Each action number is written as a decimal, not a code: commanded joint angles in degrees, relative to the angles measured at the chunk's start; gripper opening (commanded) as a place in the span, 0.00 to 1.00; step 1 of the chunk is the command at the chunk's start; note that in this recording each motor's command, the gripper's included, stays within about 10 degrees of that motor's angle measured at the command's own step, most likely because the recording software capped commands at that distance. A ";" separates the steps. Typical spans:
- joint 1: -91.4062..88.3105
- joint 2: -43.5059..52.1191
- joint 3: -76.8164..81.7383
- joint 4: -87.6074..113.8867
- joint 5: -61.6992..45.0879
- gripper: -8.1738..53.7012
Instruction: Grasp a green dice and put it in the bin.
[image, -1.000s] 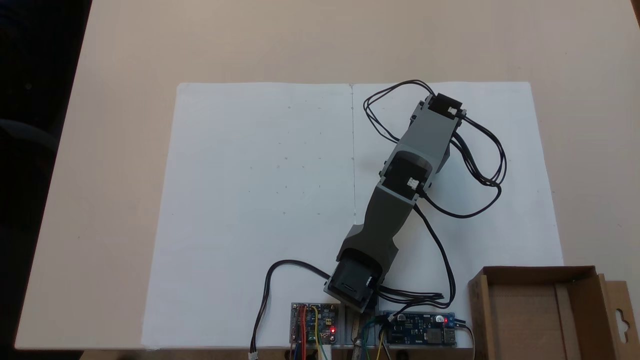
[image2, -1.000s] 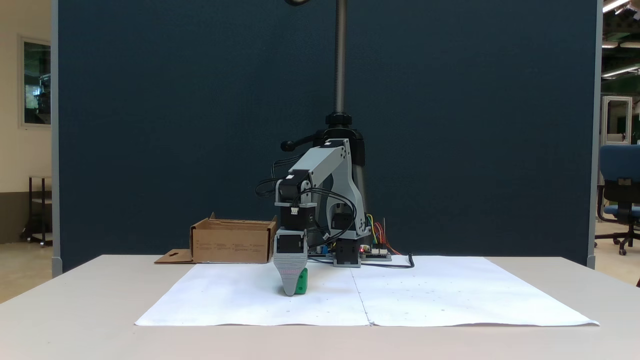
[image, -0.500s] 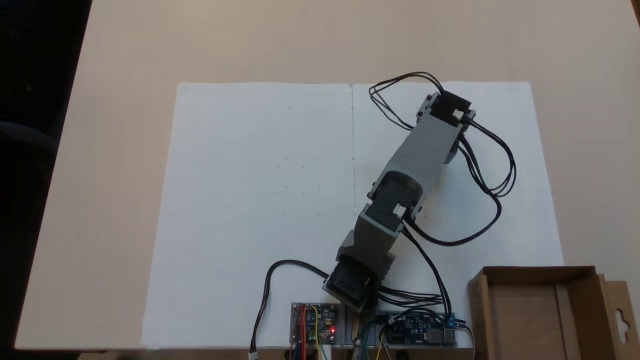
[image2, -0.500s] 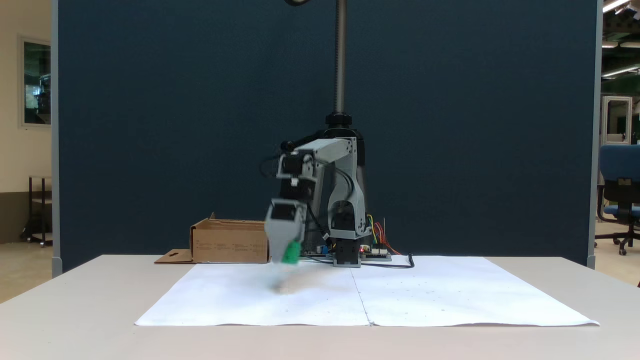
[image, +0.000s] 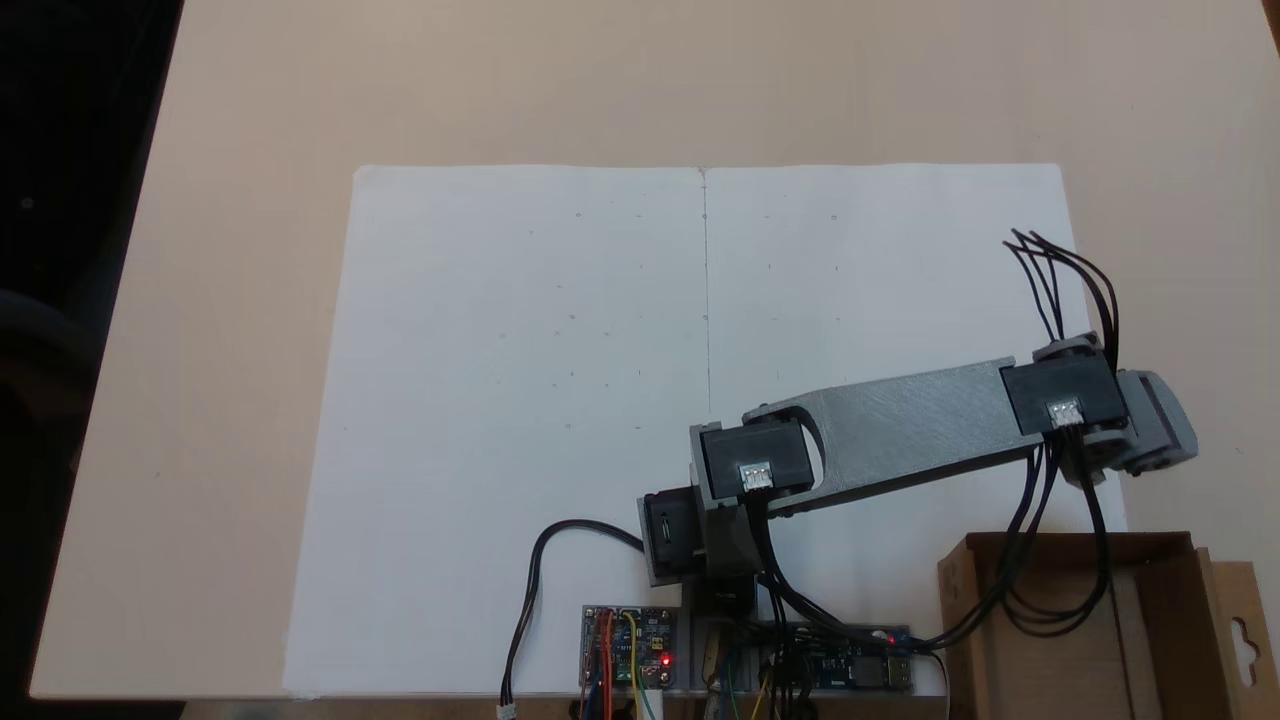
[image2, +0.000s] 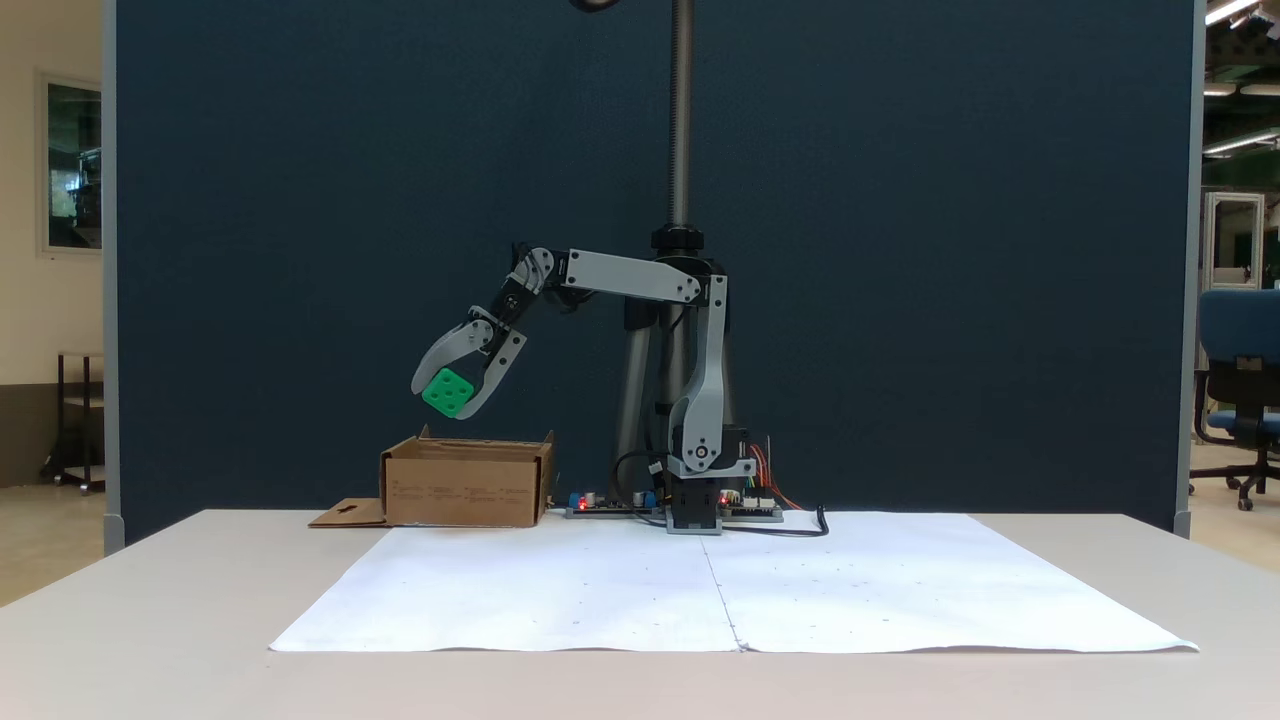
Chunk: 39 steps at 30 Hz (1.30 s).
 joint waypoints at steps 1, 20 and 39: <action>4.57 0.88 -3.16 -2.11 -0.35 0.32; 20.74 -13.01 -2.37 -0.44 -15.56 0.34; 15.12 -7.12 -2.37 -1.58 -12.92 0.78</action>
